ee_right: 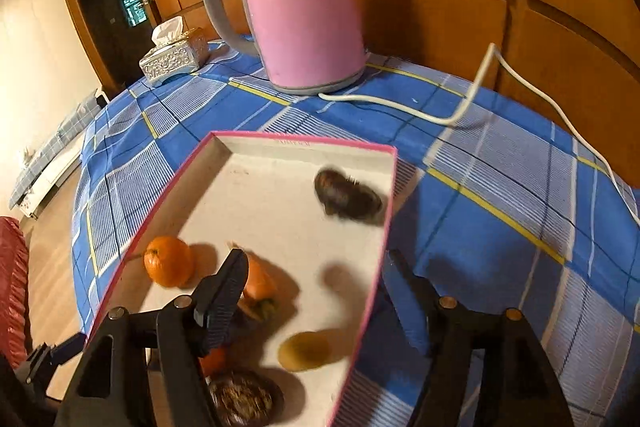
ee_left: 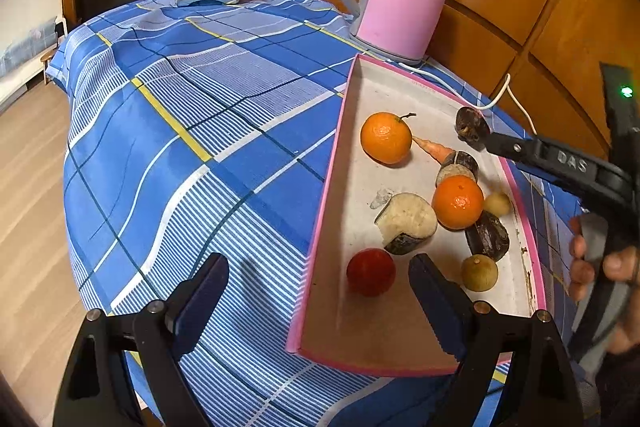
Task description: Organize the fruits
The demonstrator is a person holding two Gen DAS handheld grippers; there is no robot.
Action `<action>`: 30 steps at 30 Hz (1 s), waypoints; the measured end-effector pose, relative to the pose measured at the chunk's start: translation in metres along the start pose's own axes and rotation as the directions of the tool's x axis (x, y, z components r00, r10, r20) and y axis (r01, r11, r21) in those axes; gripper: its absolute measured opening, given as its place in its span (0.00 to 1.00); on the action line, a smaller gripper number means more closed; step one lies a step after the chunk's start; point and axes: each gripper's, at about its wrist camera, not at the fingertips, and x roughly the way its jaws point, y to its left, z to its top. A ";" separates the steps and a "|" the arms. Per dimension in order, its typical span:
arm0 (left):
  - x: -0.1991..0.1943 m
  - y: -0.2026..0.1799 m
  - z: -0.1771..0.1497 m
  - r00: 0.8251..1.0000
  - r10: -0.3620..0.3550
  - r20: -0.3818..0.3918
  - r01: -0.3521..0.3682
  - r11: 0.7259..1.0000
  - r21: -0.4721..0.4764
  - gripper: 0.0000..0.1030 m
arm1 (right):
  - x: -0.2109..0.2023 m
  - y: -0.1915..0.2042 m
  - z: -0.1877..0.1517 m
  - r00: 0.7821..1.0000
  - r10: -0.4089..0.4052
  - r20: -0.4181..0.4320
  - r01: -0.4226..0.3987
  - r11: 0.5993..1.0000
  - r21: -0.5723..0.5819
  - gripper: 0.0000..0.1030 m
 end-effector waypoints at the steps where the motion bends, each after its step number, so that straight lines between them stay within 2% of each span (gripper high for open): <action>1: 0.000 0.000 0.000 1.000 0.000 0.000 0.000 1.000 0.001 0.89 | -0.004 -0.001 -0.003 1.000 -0.002 0.006 0.002 1.000 -0.001 0.68; 10: -0.006 -0.003 -0.001 1.000 0.015 0.003 -0.015 1.000 0.014 0.91 | -0.030 0.007 -0.027 0.999 -0.021 0.044 0.020 1.000 0.007 0.68; 18: -0.016 -0.010 -0.002 0.999 0.026 0.032 -0.027 0.999 0.042 0.93 | -0.054 0.018 -0.055 0.995 -0.071 0.077 0.071 0.997 -0.001 0.68; 30: -0.043 -0.023 -0.002 0.989 0.053 0.136 -0.066 0.993 0.099 1.00 | -0.097 0.020 -0.104 0.965 -0.215 0.150 0.202 0.974 0.098 0.69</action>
